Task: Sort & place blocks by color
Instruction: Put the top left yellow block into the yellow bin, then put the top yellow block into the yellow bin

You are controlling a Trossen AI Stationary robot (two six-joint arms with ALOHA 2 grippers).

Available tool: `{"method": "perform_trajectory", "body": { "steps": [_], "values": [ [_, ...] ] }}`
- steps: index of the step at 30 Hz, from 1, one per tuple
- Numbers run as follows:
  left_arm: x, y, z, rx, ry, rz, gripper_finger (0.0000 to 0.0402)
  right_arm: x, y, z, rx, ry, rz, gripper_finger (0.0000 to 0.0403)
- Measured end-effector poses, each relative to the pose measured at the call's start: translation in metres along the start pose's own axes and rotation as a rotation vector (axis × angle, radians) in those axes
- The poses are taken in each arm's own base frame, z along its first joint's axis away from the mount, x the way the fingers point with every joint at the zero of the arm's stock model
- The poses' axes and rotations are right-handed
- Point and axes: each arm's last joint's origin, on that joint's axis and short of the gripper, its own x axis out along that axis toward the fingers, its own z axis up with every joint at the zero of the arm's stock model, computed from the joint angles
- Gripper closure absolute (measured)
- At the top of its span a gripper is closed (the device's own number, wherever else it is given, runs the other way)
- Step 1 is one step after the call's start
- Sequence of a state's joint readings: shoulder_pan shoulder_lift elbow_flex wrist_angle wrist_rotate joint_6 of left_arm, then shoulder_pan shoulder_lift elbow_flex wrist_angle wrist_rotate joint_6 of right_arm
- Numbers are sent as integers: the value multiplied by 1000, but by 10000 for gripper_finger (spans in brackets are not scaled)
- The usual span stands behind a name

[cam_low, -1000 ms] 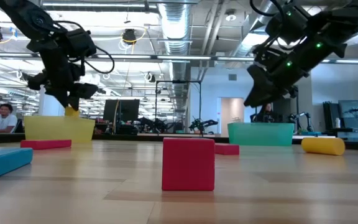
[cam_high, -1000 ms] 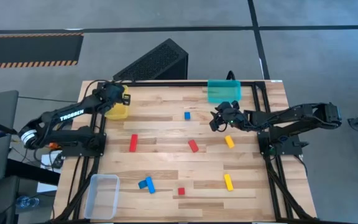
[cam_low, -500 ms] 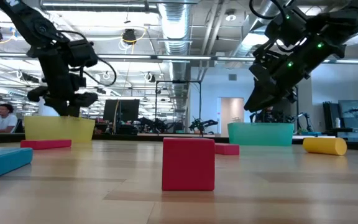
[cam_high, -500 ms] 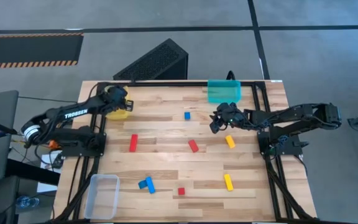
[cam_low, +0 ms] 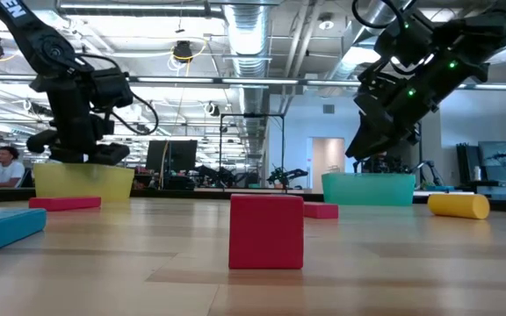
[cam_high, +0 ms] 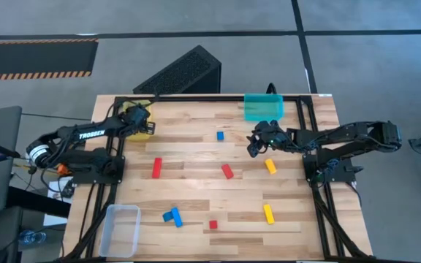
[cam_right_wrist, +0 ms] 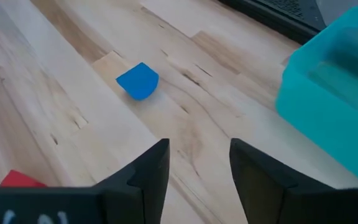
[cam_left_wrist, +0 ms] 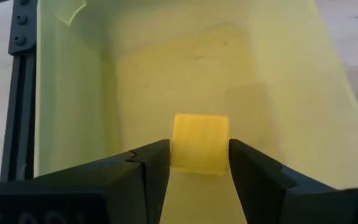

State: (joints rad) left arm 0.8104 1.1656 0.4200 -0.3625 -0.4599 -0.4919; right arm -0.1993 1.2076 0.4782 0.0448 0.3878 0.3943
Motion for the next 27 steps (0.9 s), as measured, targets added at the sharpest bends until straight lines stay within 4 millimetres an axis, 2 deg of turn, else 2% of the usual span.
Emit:
{"method": "perform_trajectory", "body": {
  "steps": [10,15,17,23,27],
  "values": [
    [-1,0,2,44,-54,0,210,0,0,0,-12,5,-4,184],
    [-18,-4,6,90,-165,-42,199,-17,6,4,13,202,26,179],
    [-29,-6,7,116,-231,-75,198,-27,8,-3,51,307,-3,179],
    [-68,-29,8,237,-464,-374,198,-54,17,-22,174,476,-108,181],
    [-88,-49,0,350,-597,-624,198,-63,20,-30,253,522,-156,182]
  ]
}}
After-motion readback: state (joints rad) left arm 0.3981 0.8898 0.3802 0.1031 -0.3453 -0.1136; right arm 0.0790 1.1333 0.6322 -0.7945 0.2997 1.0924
